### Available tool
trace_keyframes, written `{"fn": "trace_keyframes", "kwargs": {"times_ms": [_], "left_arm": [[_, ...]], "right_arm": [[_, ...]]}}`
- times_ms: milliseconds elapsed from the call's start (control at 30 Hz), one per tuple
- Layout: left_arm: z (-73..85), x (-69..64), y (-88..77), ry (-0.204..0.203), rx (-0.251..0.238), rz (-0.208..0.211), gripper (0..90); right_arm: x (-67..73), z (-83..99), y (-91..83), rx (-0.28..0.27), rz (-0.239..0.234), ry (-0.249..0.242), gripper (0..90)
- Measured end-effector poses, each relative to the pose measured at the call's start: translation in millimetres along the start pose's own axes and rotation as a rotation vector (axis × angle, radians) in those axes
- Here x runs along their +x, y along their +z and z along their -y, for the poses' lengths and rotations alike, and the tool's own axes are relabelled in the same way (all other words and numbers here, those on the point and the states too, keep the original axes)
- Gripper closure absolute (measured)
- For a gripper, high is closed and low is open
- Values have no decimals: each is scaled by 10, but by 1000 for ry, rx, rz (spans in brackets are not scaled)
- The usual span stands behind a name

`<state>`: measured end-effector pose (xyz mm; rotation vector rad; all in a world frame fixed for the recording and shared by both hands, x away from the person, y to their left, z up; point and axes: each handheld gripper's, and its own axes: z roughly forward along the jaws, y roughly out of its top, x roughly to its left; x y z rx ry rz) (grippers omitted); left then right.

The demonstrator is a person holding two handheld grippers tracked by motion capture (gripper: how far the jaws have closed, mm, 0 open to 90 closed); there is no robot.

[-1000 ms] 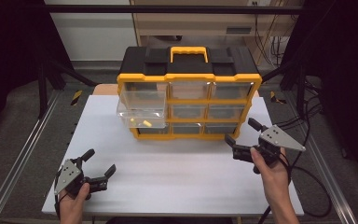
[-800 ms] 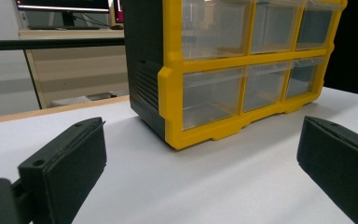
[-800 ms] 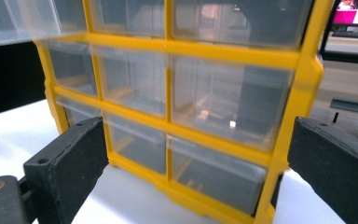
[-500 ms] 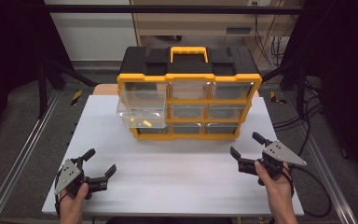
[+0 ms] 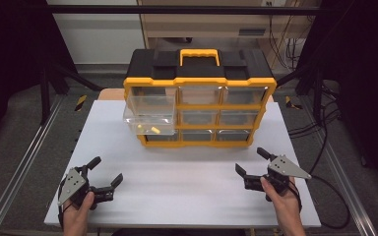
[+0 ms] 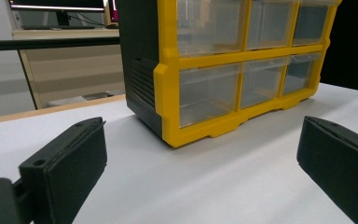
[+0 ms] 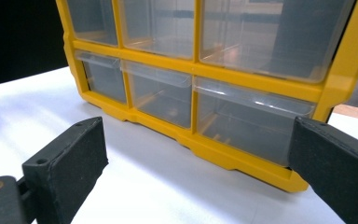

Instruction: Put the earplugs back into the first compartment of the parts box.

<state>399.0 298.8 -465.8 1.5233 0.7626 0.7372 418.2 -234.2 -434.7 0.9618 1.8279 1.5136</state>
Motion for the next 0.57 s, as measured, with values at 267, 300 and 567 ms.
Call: {"fn": "trace_keyframes", "kwargs": {"times_ms": [267, 300, 567], "left_arm": [[15, -7, 20, -20, 5, 16, 11], [16, -5, 21, -27, 1, 22, 11], [18, 25, 12, -69, -28, 49, 11]], "right_arm": [[30, 64, 45, -3, -21, 16, 60], [32, 71, 54, -12, -32, 23, 67], [79, 151, 174, -27, -38, 67, 55]]}}
